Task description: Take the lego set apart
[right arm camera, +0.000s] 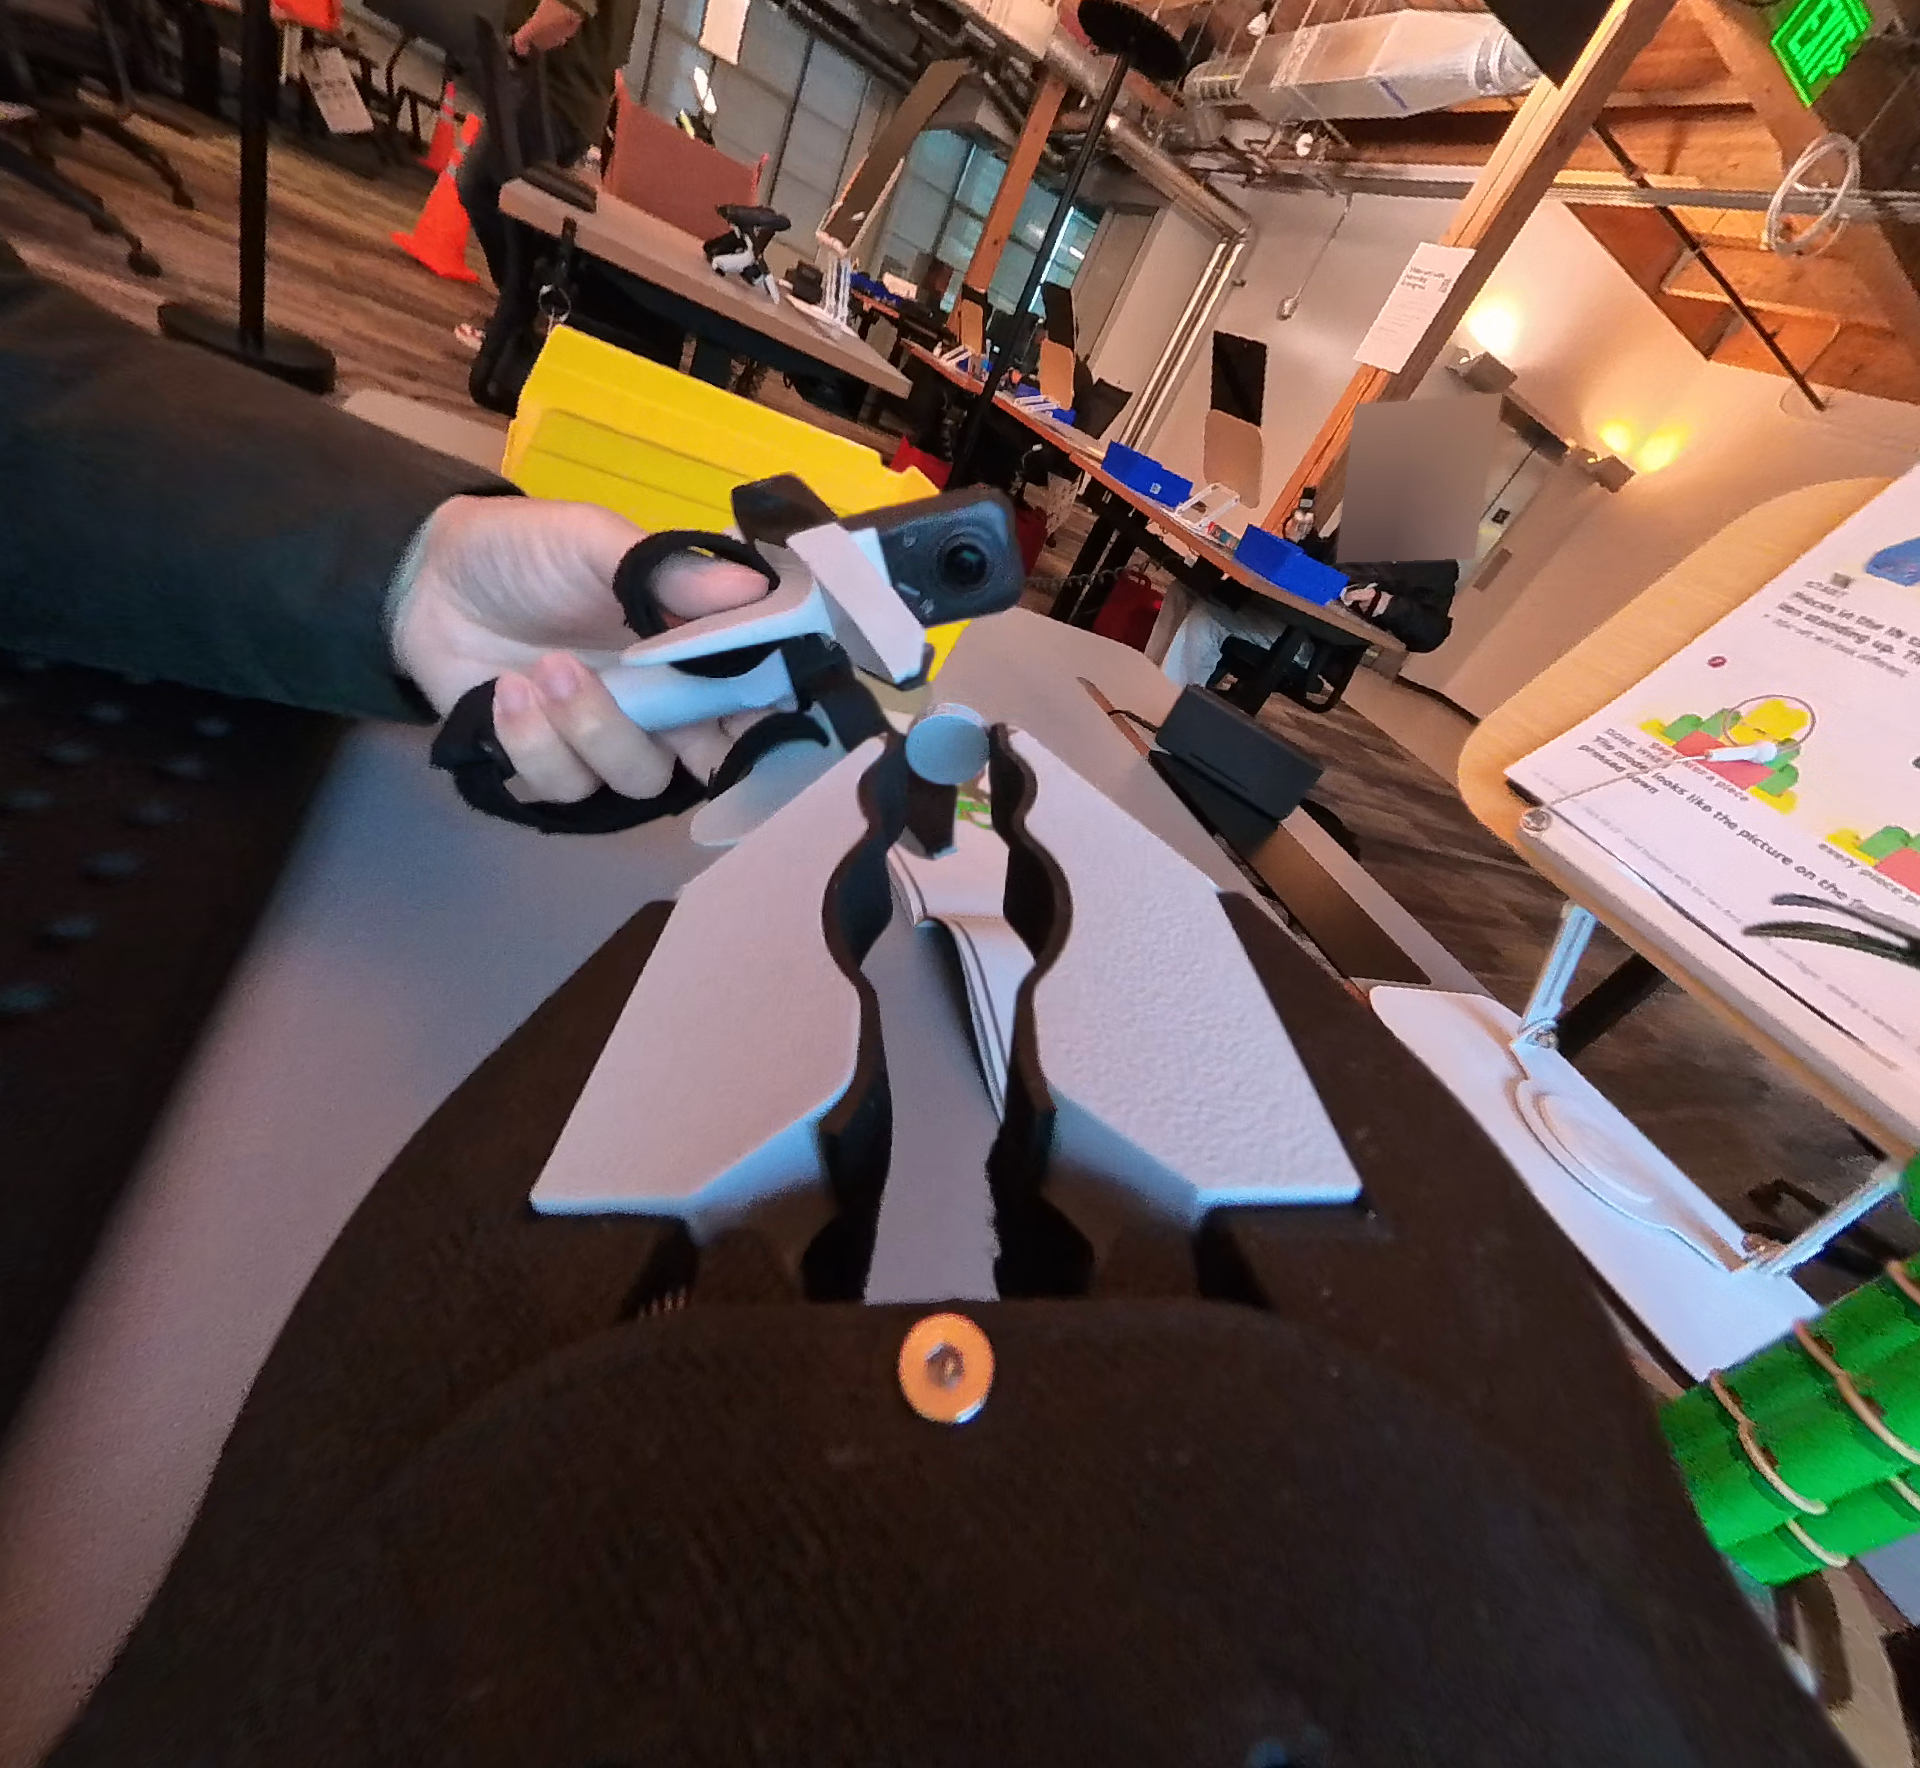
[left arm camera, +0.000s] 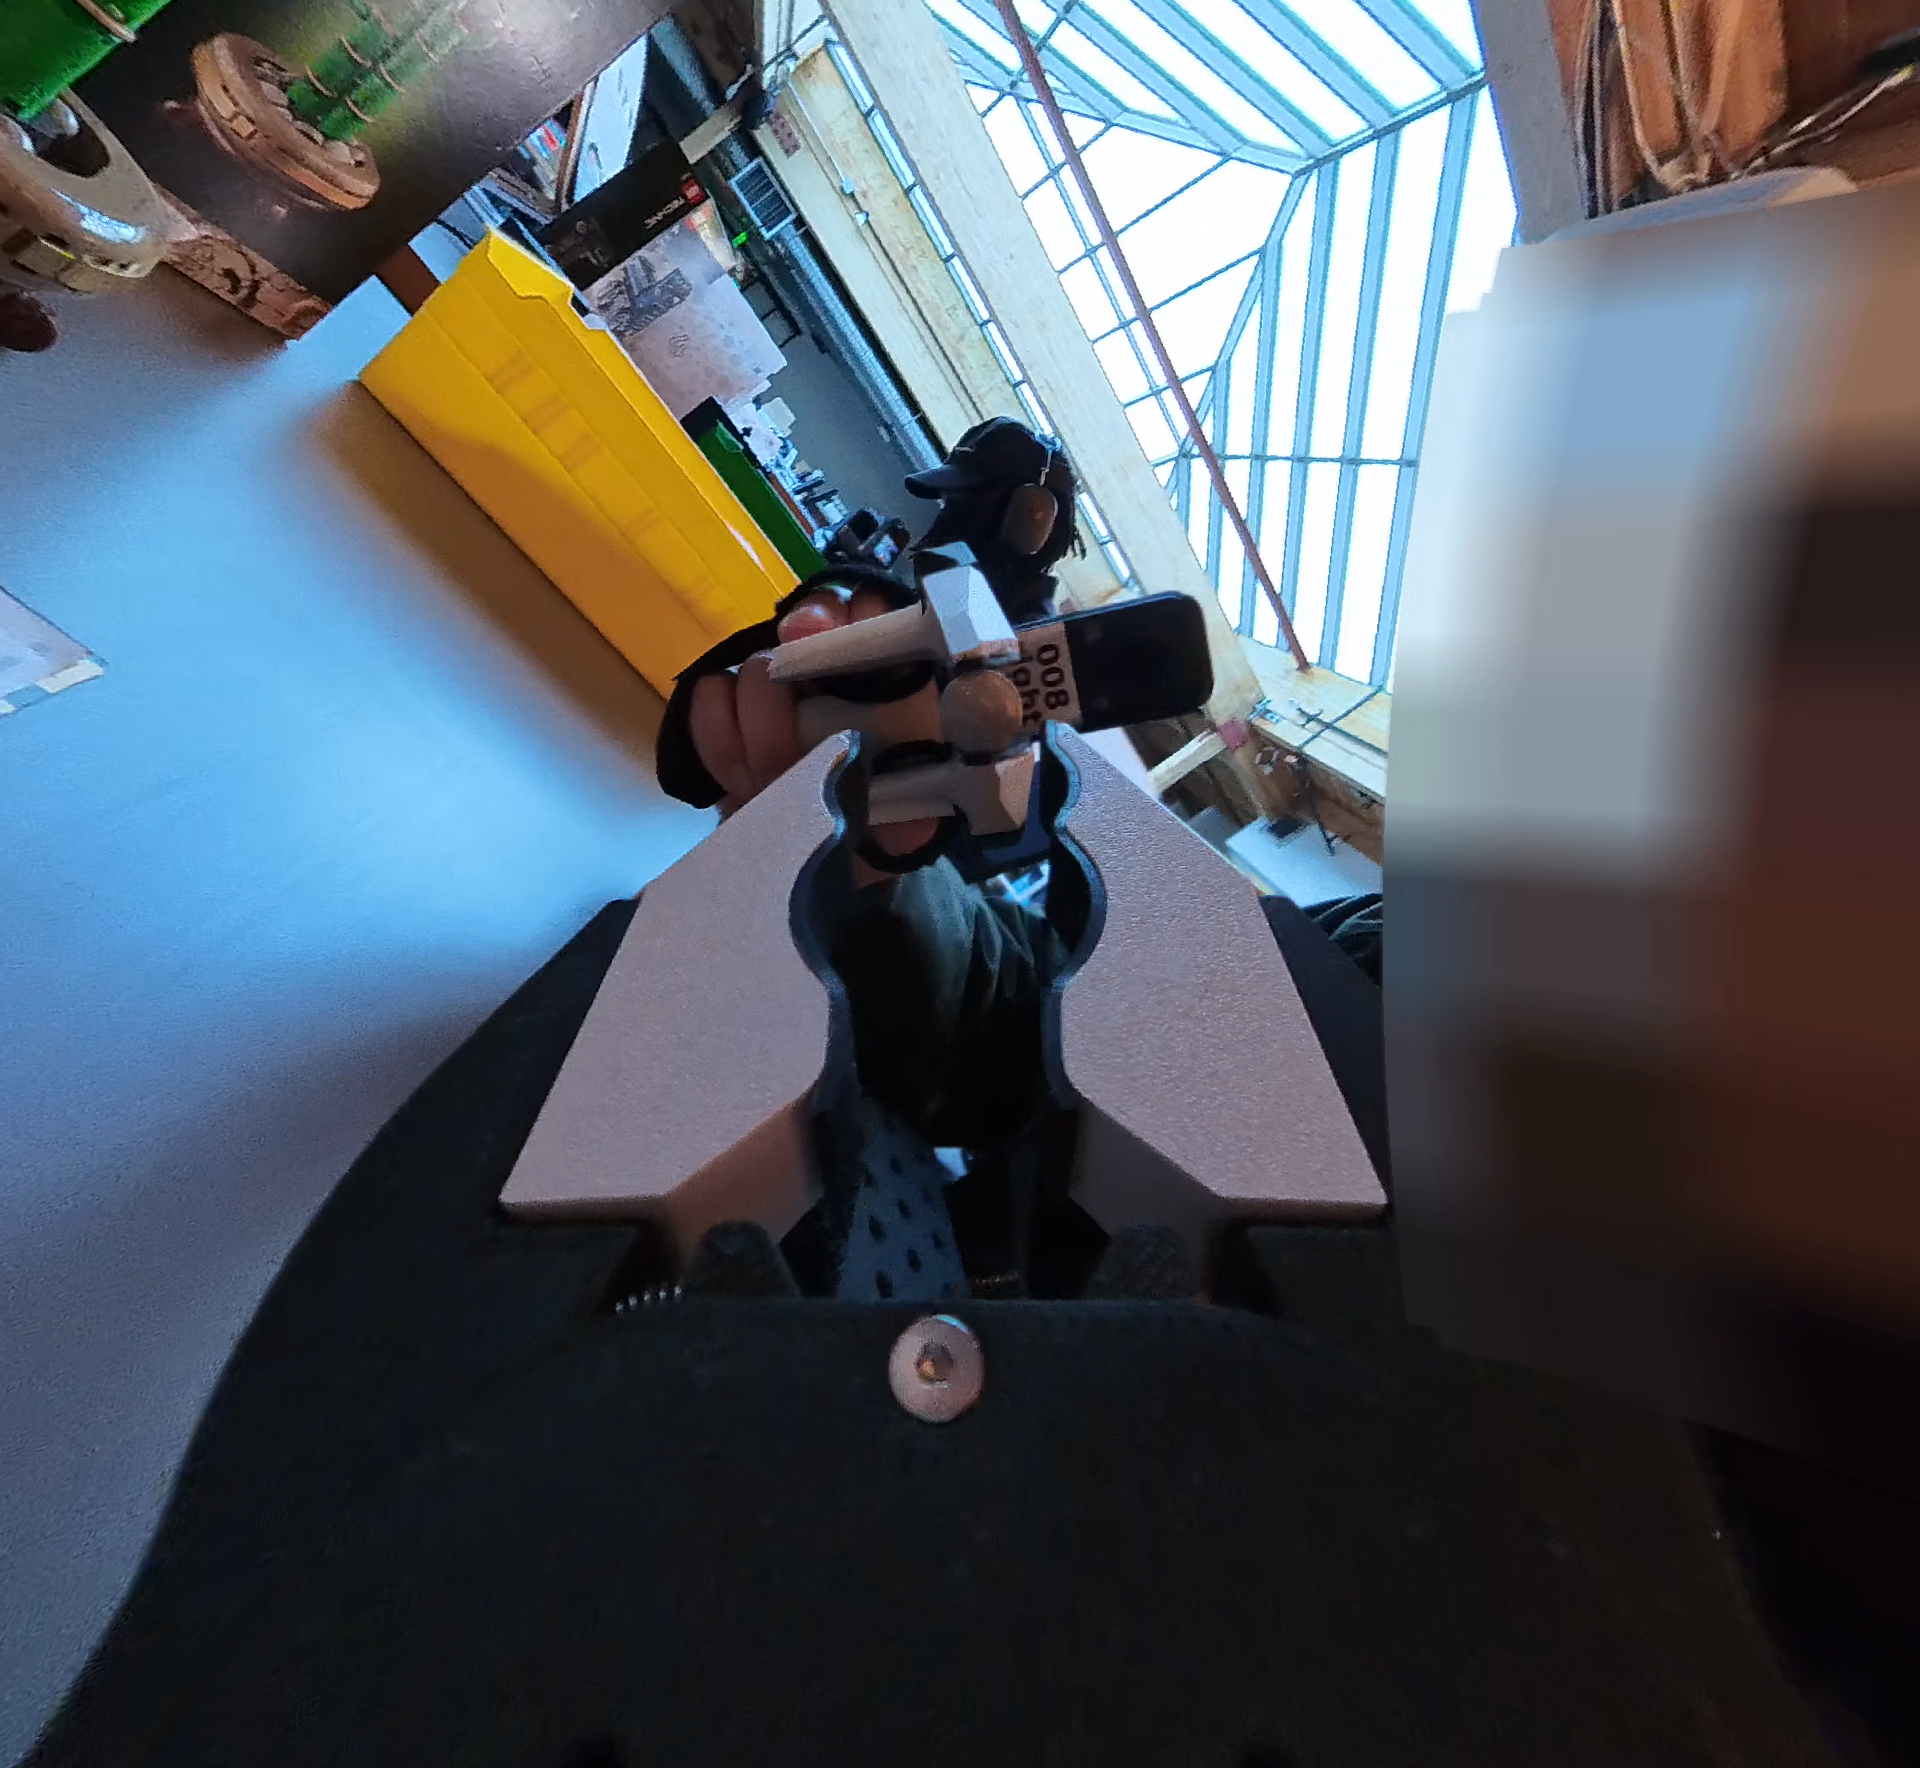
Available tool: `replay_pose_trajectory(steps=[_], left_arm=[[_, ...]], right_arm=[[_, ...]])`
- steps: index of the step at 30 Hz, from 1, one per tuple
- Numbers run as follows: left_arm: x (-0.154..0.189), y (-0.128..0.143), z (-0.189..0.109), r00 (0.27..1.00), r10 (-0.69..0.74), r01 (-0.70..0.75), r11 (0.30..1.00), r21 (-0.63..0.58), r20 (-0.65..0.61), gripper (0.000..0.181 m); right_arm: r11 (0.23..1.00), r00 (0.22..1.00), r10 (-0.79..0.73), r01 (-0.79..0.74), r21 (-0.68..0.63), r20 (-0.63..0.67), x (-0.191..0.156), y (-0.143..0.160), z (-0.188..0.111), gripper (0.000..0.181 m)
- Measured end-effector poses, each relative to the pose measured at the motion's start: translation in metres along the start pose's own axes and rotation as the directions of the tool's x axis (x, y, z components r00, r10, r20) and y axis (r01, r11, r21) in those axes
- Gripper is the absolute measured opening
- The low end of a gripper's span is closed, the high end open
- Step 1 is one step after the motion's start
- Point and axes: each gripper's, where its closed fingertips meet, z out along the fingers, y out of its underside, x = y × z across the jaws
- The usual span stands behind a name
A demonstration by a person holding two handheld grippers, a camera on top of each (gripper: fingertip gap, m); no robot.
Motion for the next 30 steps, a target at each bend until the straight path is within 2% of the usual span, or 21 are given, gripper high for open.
replay_pose_trajectory(steps=[1, 7, 17, 24, 30], left_arm=[[-0.0005, 0.0009, -0.0004, 1.000, 0.016, -0.016, 1.000, -0.012, 0.010, 0.028], [0.0010, 0.0043, -0.0008, 0.998, 0.058, -0.057, 0.997, -0.043, 0.015, 0.014], [0.0011, 0.0072, -0.0015, 0.997, 0.078, -0.077, 0.995, -0.068, 0.018, 0.013], [-0.0006, 0.0054, -0.0010, 0.995, 0.095, -0.093, 0.994, -0.051, 0.038, 0.013], [-0.0036, 0.0071, -0.0003, 0.997, 0.063, -0.059, 0.996, -0.064, 0.055, 0.013]], right_arm=[[1.000, 1.000, -0.015, 0.015, -0.009, 0.010, -0.0026, 0.0014, 0.0011, 0.015], [0.997, 0.997, -0.069, 0.071, -0.042, 0.033, -0.0098, 0.0061, 0.0039, 0.015], [0.995, 0.995, -0.088, 0.090, -0.048, 0.045, -0.0124, 0.0064, 0.0035, 0.015], [0.990, 0.992, -0.127, 0.127, -0.054, 0.005, -0.0100, 0.0054, 0.0046, 0.015], [0.992, 0.995, -0.091, 0.095, -0.087, 0.046, -0.0105, 0.0091, 0.0023, 0.015]])
